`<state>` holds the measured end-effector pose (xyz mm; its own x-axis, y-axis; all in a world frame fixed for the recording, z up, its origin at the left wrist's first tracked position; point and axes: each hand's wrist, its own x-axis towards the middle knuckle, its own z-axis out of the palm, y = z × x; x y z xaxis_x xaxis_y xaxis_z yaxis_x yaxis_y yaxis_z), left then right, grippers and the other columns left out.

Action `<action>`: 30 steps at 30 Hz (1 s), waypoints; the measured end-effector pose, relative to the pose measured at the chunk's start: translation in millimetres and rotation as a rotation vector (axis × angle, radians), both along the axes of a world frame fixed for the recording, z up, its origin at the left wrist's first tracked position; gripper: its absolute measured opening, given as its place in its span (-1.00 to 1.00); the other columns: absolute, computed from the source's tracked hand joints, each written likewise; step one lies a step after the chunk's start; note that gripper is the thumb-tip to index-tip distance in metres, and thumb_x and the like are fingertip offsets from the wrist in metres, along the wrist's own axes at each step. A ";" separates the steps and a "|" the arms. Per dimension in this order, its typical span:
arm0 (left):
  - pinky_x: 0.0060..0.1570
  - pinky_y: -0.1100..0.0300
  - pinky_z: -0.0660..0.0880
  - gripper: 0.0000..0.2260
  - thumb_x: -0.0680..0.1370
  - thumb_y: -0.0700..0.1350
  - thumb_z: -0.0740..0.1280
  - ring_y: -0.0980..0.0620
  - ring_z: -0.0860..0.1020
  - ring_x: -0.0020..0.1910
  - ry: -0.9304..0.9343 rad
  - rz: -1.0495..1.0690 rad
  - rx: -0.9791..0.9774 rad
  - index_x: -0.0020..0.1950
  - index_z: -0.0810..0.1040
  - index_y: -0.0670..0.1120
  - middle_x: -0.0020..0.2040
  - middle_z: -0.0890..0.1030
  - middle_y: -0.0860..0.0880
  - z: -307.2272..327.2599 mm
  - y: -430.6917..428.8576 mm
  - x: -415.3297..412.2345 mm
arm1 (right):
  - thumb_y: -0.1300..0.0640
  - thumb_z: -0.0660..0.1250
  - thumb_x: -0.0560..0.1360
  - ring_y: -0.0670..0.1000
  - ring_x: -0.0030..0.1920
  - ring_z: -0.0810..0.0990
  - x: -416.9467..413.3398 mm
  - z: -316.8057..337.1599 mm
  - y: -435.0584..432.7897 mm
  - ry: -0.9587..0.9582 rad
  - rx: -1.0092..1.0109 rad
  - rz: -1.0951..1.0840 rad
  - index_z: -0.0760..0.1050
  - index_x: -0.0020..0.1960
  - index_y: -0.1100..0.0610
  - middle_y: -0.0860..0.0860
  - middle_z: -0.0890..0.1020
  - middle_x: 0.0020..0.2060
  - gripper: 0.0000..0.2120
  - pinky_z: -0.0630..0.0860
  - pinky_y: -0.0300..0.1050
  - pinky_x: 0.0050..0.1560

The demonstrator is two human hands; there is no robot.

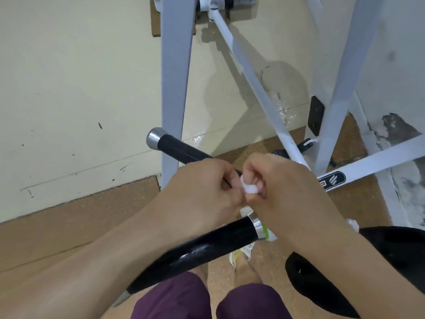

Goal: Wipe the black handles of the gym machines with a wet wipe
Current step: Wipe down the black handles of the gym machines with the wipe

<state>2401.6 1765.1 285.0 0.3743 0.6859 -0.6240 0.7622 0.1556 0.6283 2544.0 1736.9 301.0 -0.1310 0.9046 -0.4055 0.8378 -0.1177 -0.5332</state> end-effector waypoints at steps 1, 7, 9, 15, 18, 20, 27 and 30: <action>-0.19 0.18 0.55 -0.84 0.46 0.11 0.36 0.18 0.60 -0.26 -0.014 0.055 -0.039 -0.19 0.57 0.05 -0.30 0.65 0.11 0.7 -1.9 2.0 | 0.20 0.35 0.42 -0.04 -0.25 0.51 3.9 1.5 -2.2 0.051 -0.007 -0.018 0.43 -0.20 0.00 -0.08 0.52 -0.28 -0.86 0.51 -0.03 -0.15; -0.14 -0.07 0.60 -0.71 0.37 0.10 0.50 -0.02 0.66 -0.30 -0.046 0.277 -0.065 -0.19 0.51 -0.07 -0.33 0.68 -0.03 -2.6 -14.2 20.5 | 0.37 0.34 0.45 -0.10 -0.14 0.66 37.6 -7.6 -18.2 0.494 -0.039 -0.256 0.58 -0.12 0.01 -0.06 0.68 -0.20 -0.74 0.59 -0.26 -0.10; -0.16 0.00 0.58 -0.76 0.39 0.02 0.50 -0.01 0.65 -0.26 0.038 0.290 -0.015 -0.22 0.49 -0.07 -0.32 0.67 -0.02 -4.2 -20.8 26.2 | 0.35 0.34 0.43 -0.16 -0.15 0.61 42.1 -15.7 -26.0 0.411 0.158 -0.257 0.58 -0.15 0.06 -0.06 0.65 -0.22 -0.80 0.49 -0.43 -0.15; -0.25 0.12 0.52 -0.79 0.36 -0.15 0.51 -0.01 0.60 -0.30 0.105 0.428 0.019 -0.27 0.47 -0.08 -0.33 0.65 -0.04 -10.8 -37.7 31.8 | 0.28 0.26 0.48 -0.14 -0.20 0.55 58.1 -42.6 -36.9 0.374 0.087 -0.453 0.54 -0.21 0.00 -0.10 0.64 -0.27 -0.78 0.41 -0.33 -0.22; -0.22 0.09 0.62 -0.81 0.41 -0.23 0.49 -0.07 0.67 -0.33 -0.061 0.657 -0.034 -0.23 0.48 -0.13 -0.36 0.69 -0.10 -7.4 -39.9 27.6 | 0.24 0.21 0.51 -0.10 -0.18 0.52 58.1 -42.0 -42.0 0.413 0.088 -0.418 0.53 -0.18 0.04 -0.05 0.64 -0.25 -0.81 0.40 -0.20 -0.15; -0.25 0.12 0.60 -0.84 0.45 -0.21 0.45 -0.02 0.66 -0.35 -0.052 0.634 0.014 -0.21 0.47 -0.11 -0.36 0.69 -0.07 -7.9 -41.7 29.8 | 0.24 0.21 0.51 -0.10 -0.17 0.51 58.9 -43.5 -42.1 0.435 0.097 -0.428 0.53 -0.19 0.05 -0.05 0.63 -0.26 -0.81 0.39 -0.22 -0.16; -0.42 0.33 0.39 -0.84 0.42 -0.17 0.49 0.14 0.49 -0.51 0.008 0.511 0.051 -0.25 0.51 -0.04 -0.35 0.67 -0.09 -8.6 -43.3 36.3 | 0.27 0.18 0.50 -0.19 -0.29 0.45 55.9 -46.7 -41.1 0.437 0.111 -0.397 0.52 -0.24 0.10 -0.06 0.58 -0.32 -0.79 0.31 -0.35 -0.30; -0.30 0.19 0.56 -0.82 0.40 -0.28 0.47 0.07 0.61 -0.47 0.029 0.595 0.063 -0.30 0.52 -0.07 -0.40 0.67 -0.07 -15.8 -38.2 31.7 | 0.27 0.18 0.50 -0.22 -0.29 0.45 58.3 -48.6 -38.5 0.436 0.094 -0.378 0.52 -0.26 0.07 -0.07 0.57 -0.31 -0.77 0.30 -0.39 -0.33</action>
<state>2433.3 1726.9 269.2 -0.1019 0.8088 -0.5793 0.5724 0.5239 0.6308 2602.3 1698.3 252.4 0.0710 0.9506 -0.3022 0.4480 -0.3011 -0.8418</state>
